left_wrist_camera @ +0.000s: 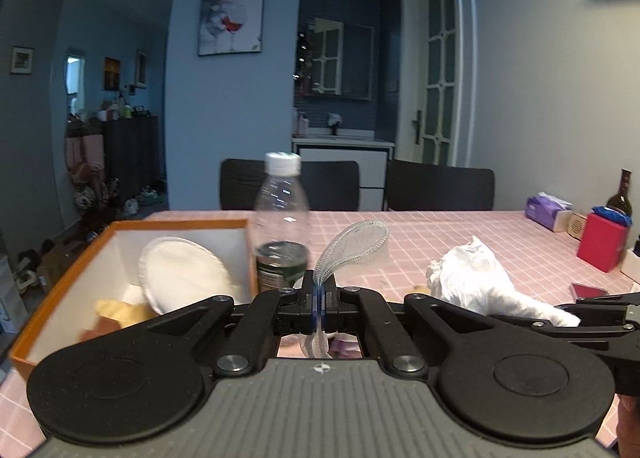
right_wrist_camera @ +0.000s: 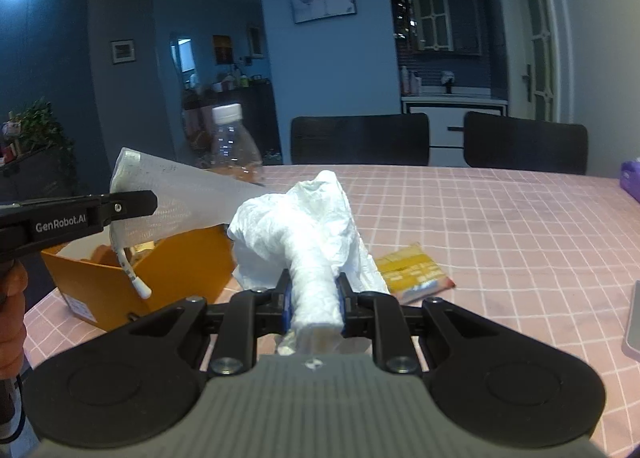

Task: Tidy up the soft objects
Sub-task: 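Carry the plastic bag and white cloth over the orange box and release them inside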

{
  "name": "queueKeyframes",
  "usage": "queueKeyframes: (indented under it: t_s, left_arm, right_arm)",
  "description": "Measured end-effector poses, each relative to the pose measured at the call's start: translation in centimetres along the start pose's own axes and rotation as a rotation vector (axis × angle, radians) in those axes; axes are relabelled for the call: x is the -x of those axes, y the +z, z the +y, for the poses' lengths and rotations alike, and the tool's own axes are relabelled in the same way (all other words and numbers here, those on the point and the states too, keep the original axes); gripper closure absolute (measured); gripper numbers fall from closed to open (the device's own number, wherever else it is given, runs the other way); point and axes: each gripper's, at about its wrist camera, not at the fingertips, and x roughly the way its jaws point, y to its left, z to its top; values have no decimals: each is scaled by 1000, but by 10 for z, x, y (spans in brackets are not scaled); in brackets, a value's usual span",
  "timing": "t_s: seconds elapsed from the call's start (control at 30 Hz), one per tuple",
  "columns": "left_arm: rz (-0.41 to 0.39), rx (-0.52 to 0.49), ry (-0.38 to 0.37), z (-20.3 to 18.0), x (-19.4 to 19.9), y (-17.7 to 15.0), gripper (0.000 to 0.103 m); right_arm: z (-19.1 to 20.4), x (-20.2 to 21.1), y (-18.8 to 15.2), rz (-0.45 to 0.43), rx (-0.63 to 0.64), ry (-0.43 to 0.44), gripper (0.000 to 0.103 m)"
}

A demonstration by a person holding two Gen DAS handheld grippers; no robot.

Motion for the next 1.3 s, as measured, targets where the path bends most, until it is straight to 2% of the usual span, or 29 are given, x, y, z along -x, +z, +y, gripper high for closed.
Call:
queueKeyframes:
  t_s: [0.2, 0.4, 0.53, 0.63, 0.77, 0.9, 1.13, 1.2, 1.3]
  left_arm:
    - [-26, -3, 35, 30, 7, 12, 102]
    - [-64, -18, 117, 56, 13, 24, 102]
    - [-90, -4, 165, 76, 15, 35, 102]
    - [-81, 7, 190, 89, 10, 38, 102]
    - [-11, 46, 172, 109, -3, 34, 102]
    - [105, 54, 122, 124, -17, 24, 102]
    - [294, 70, 17, 147, -39, 4, 102]
    - [349, 78, -24, 154, -43, -1, 102]
    - [418, 67, -35, 163, -52, -3, 102]
  right_arm:
    - [24, -6, 16, -8, 39, 78, 84]
    - [48, -16, 46, -58, 81, 167, 84]
    - [66, -30, 67, -81, 84, 240, 84]
    - [80, -49, 80, -62, 61, 295, 84]
    - [92, -83, 90, 21, 0, 385, 84]
    - [107, -114, 86, 133, -12, 444, 84]
    - [132, -163, 75, 330, 142, 382, 83]
    - [139, -173, 74, 356, 207, 361, 83]
    - [154, -185, 71, 391, 330, 308, 82]
